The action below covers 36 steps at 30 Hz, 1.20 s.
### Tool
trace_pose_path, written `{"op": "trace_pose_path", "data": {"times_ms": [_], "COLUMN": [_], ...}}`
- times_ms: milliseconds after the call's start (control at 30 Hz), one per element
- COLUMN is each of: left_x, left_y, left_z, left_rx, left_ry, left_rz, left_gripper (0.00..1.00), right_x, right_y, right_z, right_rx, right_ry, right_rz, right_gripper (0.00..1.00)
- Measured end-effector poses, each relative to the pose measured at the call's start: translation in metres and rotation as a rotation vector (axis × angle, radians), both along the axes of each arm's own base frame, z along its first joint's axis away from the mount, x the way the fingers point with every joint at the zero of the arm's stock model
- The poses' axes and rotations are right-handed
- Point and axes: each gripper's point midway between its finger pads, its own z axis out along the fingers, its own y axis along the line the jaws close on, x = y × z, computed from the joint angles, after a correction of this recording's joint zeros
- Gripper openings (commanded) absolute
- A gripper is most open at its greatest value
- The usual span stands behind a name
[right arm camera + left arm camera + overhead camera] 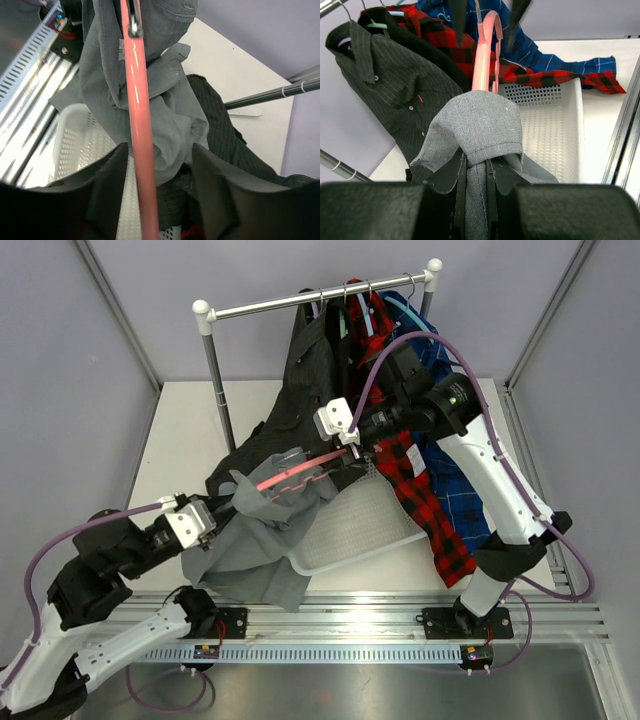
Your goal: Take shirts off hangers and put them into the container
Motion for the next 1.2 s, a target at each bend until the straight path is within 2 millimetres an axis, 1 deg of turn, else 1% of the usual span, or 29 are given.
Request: {"op": "trace_pose_path", "data": {"times_ms": [33,67,100,167,200,267,400,533,600,633,667,733,767,800,833,867,900,933,1000,1067,1133,1200], "left_x": [0.002,0.005,0.007,0.015,0.018,0.021,0.027,0.034,0.040,0.044,0.050,0.062,0.068,0.074,0.080,0.085,0.089,0.094,0.100,0.105,0.109,0.110], "left_y": [-0.003,-0.006,-0.007,-0.008,-0.007,-0.008,-0.014,-0.023,-0.028,-0.031,-0.032,-0.031,-0.029,-0.026,-0.023,-0.019,-0.015,-0.010,-0.002,0.004,0.009,0.010], "left_z": [-0.001,-0.002,-0.002,-0.004,-0.006,-0.010,-0.018,-0.020,-0.021,-0.023,-0.024,-0.029,-0.032,-0.036,-0.040,-0.044,-0.049,-0.051,-0.054,-0.053,-0.053,-0.054], "left_rx": [0.007,0.013,0.016,0.025,0.028,0.045,0.066,0.057,0.047,0.040,0.033,0.024,0.015,0.010,-0.003,-0.013,-0.018,-0.028,-0.052,-0.085,-0.112,-0.133], "left_ry": [0.002,0.002,0.001,-0.002,-0.002,-0.001,0.005,0.002,0.006,0.011,0.018,0.031,0.041,0.052,0.066,0.080,0.096,0.108,0.133,0.153,0.175,0.198], "left_rz": [-0.002,-0.003,0.001,0.029,0.043,0.047,0.048,0.049,0.056,0.066,0.090,0.146,0.181,0.214,0.251,0.285,0.317,0.348,0.398,0.438,0.465,0.467], "left_gripper": [0.00,0.00,0.00,0.00,0.00,0.00,0.00,0.00,0.19,0.27,0.40,0.52,0.64,0.68,0.71,0.73,0.77,0.77,0.80,0.80,0.81,0.82], "right_x": [0.002,0.003,0.004,0.005,0.004,0.005,0.006,0.008,0.011,0.013,0.015,0.026,0.034,0.040,0.046,0.056,0.060,0.063,0.064,0.061,0.057,0.054], "right_y": [0.001,0.001,0.001,0.001,-0.001,-0.005,-0.015,-0.028,-0.037,-0.041,-0.046,-0.060,-0.070,-0.077,-0.085,-0.098,-0.104,-0.111,-0.120,-0.127,-0.133,-0.139], "right_z": [-0.002,-0.003,-0.006,-0.014,-0.018,-0.027,-0.038,-0.039,-0.037,-0.035,-0.033,-0.029,-0.028,-0.027,-0.026,-0.026,-0.026,-0.026,-0.027,-0.026,-0.025,-0.025], "right_rx": [-0.005,-0.010,-0.016,-0.034,-0.045,-0.065,-0.093,-0.090,-0.079,-0.070,-0.063,-0.054,-0.051,-0.051,-0.054,-0.058,-0.063,-0.068,-0.083,-0.094,-0.104,-0.113], "right_ry": [0.004,0.009,0.015,0.032,0.046,0.052,0.048,0.057,0.064,0.071,0.080,0.086,0.087,0.086,0.082,0.075,0.068,0.056,0.039,0.025,0.013,0.005], "right_rz": [-0.008,-0.015,-0.020,-0.027,-0.033,-0.051,-0.111,-0.201,-0.252,-0.277,-0.302,-0.378,-0.422,-0.458,-0.492,-0.548,-0.576,-0.604,-0.640,-0.660,-0.671,-0.680], "right_gripper": [0.40,0.27,0.20,0.12,0.05,0.00,0.00,0.00,0.00,0.00,0.00,0.00,0.00,0.00,0.00,0.00,0.00,0.00,0.00,0.00,0.00,0.00]}}
